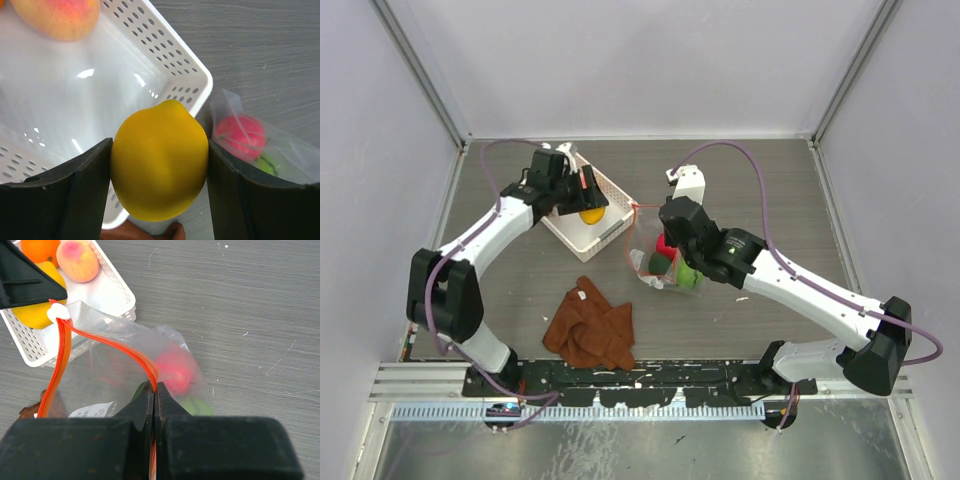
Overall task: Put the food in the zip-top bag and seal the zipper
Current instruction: Pick up the fake fruit from the bin, then place the fake fruit in the zipper food storage bag.
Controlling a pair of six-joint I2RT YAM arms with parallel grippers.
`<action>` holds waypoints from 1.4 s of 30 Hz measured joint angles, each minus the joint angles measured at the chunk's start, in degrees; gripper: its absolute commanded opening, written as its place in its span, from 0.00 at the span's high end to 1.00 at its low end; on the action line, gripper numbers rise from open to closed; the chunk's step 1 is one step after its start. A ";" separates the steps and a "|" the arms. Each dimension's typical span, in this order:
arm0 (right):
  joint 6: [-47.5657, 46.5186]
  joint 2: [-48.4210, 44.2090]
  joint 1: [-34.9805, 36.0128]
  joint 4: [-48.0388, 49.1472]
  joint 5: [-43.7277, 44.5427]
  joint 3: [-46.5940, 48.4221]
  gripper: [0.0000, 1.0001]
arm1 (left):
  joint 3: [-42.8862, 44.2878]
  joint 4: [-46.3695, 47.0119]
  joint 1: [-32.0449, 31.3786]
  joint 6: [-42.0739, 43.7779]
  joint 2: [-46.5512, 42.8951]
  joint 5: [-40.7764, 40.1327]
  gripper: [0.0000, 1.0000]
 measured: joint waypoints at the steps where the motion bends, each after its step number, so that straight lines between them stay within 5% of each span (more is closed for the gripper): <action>1: 0.00 0.00 0.00 0.00 -0.04 0.00 1.00 | -1.07 0.37 -0.02 -0.61 -1.53 0.24 0.61; 12: 0.04 0.00 0.00 0.00 -0.46 0.00 1.00 | -9.05 4.00 -2.34 -9.05 -16.92 1.33 0.66; 23: 0.94 0.00 0.00 0.48 -0.92 0.00 1.00 | -14.45 7.02 -12.35 -17.73 -31.91 -4.90 0.69; 42: 1.51 -0.07 0.00 1.38 -1.75 -0.66 1.00 | -18.78 16.02 -30.08 -22.27 -32.06 -19.23 0.60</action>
